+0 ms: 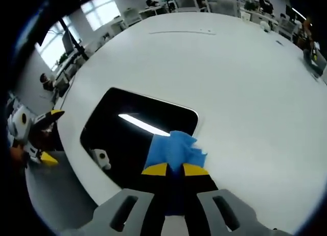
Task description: Wipe the mirror surface with the cleaning cloth until all visible marks leave the cleaned area.
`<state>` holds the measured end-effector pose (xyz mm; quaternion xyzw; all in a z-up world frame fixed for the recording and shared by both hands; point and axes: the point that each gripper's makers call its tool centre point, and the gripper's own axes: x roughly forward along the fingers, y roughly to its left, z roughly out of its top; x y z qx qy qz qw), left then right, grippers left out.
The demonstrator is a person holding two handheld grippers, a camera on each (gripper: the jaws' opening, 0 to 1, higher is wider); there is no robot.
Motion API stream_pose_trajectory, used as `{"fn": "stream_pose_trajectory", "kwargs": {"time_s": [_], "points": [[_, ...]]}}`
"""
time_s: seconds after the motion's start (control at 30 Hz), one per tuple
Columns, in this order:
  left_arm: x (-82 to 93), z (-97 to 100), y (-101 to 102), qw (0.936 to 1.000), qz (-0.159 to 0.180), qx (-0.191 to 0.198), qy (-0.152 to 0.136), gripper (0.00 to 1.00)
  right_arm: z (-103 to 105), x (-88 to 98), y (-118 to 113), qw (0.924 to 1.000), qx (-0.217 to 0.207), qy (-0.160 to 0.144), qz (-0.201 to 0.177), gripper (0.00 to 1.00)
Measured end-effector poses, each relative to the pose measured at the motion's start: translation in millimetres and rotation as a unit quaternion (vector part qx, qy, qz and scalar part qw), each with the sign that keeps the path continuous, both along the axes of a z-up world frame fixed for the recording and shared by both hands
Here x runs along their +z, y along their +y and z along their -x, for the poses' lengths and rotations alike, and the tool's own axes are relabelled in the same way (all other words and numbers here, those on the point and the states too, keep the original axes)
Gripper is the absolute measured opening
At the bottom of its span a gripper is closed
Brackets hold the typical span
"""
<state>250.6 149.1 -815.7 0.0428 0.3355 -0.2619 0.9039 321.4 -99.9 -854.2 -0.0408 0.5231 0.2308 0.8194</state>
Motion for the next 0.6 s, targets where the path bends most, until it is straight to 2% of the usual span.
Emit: {"fn": "stream_pose_trajectory", "kwargs": {"time_s": [0.6], "points": [[3.0, -2.0, 1, 0.9999, 0.005, 0.004, -0.009, 0.99, 16, -0.4, 1, 1.0000, -0.007, 0.006, 0.003, 0.04]]}}
